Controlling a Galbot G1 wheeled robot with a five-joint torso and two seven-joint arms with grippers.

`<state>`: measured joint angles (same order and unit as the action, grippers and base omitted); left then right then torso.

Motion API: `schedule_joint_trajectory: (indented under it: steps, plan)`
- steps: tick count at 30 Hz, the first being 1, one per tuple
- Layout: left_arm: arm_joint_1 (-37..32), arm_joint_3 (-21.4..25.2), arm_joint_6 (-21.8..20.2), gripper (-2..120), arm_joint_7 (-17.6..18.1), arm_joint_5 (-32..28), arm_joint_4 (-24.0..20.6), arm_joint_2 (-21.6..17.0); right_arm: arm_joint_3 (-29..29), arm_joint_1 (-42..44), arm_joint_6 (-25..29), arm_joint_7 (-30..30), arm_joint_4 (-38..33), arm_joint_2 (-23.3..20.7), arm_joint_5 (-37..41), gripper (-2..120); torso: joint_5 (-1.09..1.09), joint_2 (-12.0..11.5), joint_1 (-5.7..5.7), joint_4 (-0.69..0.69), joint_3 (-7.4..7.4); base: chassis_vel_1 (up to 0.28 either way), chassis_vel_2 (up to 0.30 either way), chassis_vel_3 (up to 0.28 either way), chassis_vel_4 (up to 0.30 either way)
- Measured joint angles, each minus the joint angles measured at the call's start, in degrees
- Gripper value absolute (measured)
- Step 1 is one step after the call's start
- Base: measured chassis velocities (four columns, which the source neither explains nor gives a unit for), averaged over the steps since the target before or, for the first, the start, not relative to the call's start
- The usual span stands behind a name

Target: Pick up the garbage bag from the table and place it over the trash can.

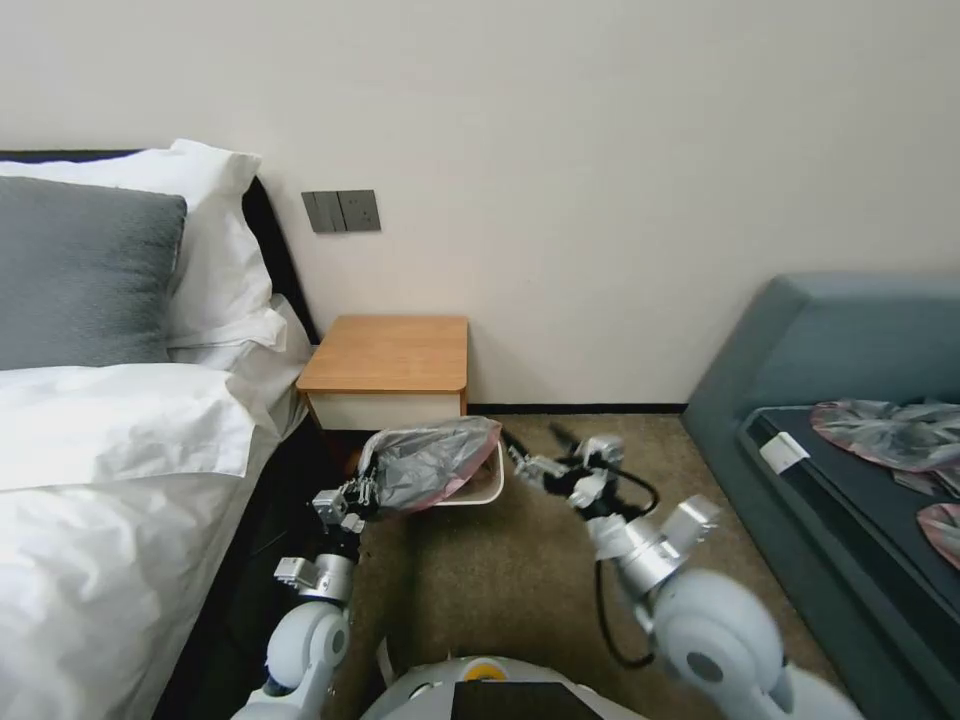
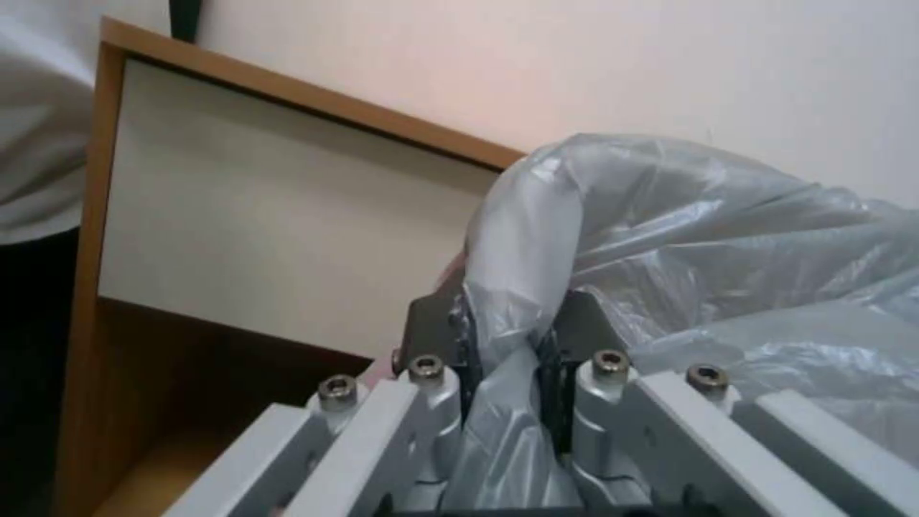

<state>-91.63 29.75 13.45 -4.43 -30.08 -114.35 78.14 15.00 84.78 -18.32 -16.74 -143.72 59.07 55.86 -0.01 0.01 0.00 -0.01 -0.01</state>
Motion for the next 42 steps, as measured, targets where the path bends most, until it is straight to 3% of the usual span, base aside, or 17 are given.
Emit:
schedule_joint_trajectory:
  steps: [10, 19, 39, 42]
  plan:
    - [-0.09, -0.27, 0.43, 9, -0.66, -0.39, -0.13, 0.58, -6.74, -2.71, -6.05, -2.93, 0.89, 5.49, 3.53, 100, 0.00, 0.00, 0.00, 0.01, 0.00, 0.000, 0.000, 0.000, 0.000]
    - [-0.68, -0.61, 0.29, 9, -0.74, 0.51, 0.22, 0.43, -10.26, -3.85, -5.96, -1.83, 6.60, 8.52, -1.13, 100, 0.01, 0.00, 0.00, 0.01, 0.00, 0.000, 0.000, 0.000, 0.000]
    - [-2.16, -0.64, 0.13, 9, -1.11, 1.26, -1.61, 0.10, -12.65, -5.29, -4.86, 1.01, 11.37, 11.35, -5.27, 99, 0.01, 0.00, 0.00, 0.01, 0.00, 0.000, 0.000, 0.000, 0.000]
    - [-2.20, -0.62, 0.13, 9, -1.12, 1.32, -1.62, 0.12, -12.70, -5.07, -4.48, 1.55, 11.65, 11.70, -6.00, 86, 0.01, 0.00, 0.00, 0.01, 0.00, 0.000, 0.000, 0.000, 0.000]
